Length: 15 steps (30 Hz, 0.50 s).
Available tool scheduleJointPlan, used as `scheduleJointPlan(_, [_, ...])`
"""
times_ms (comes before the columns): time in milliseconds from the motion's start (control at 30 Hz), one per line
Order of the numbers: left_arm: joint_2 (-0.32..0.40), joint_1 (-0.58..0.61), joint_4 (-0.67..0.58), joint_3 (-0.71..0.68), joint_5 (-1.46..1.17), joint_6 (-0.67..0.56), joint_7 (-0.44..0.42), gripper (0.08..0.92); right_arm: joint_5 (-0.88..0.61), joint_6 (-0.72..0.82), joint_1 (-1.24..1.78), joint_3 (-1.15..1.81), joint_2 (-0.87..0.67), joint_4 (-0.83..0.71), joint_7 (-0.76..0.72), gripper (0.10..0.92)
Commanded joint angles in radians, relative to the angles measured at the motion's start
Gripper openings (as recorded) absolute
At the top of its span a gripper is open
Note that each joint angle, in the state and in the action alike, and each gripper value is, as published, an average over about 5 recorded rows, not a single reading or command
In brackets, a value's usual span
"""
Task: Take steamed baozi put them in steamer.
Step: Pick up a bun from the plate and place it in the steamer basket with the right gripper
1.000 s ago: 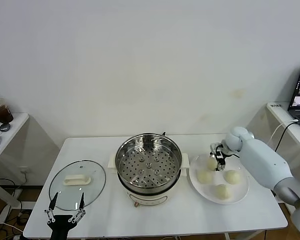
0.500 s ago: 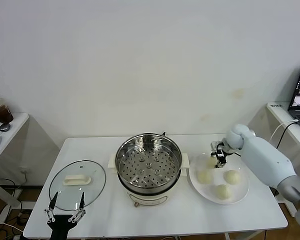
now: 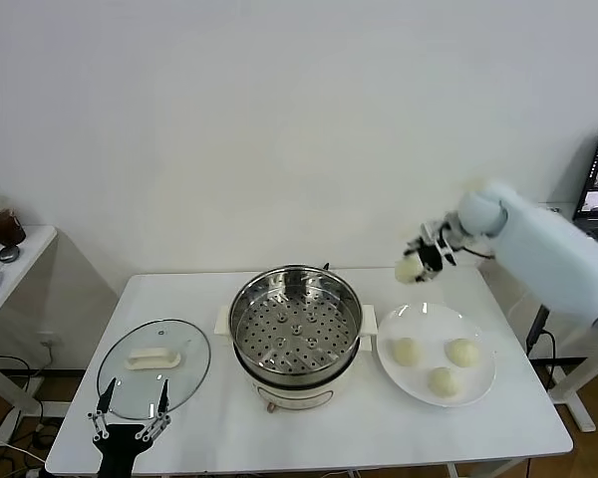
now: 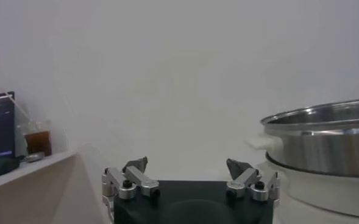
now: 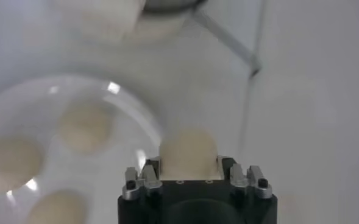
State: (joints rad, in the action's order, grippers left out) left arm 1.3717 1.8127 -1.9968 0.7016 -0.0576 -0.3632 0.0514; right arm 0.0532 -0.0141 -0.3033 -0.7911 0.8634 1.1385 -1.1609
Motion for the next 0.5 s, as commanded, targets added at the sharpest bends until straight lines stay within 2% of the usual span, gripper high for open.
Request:
scheduleJointPlan(33, [-0.002, 0.000, 0.004, 0.002, -0.001, 0.000, 0.000, 0.823, -0.309, -0.082, -0.303, -0.268, 0.102, 0.116, -0.007, 0.590])
scheduleJointPlan(267, [-0.002, 0.006, 0.004, 0.012, -0.001, 0.000, -0.002, 0.823, -0.272, -0.197, -0.313, -0.379, 0.313, 0.126, -0.004, 0.598])
scheduleJointPlan(500, [0.007, 0.008, 0.003, 0.020, 0.003, 0.000, -0.001, 0.823, -0.066, -0.377, -0.242, -0.424, 0.412, 0.114, 0.016, 0.602])
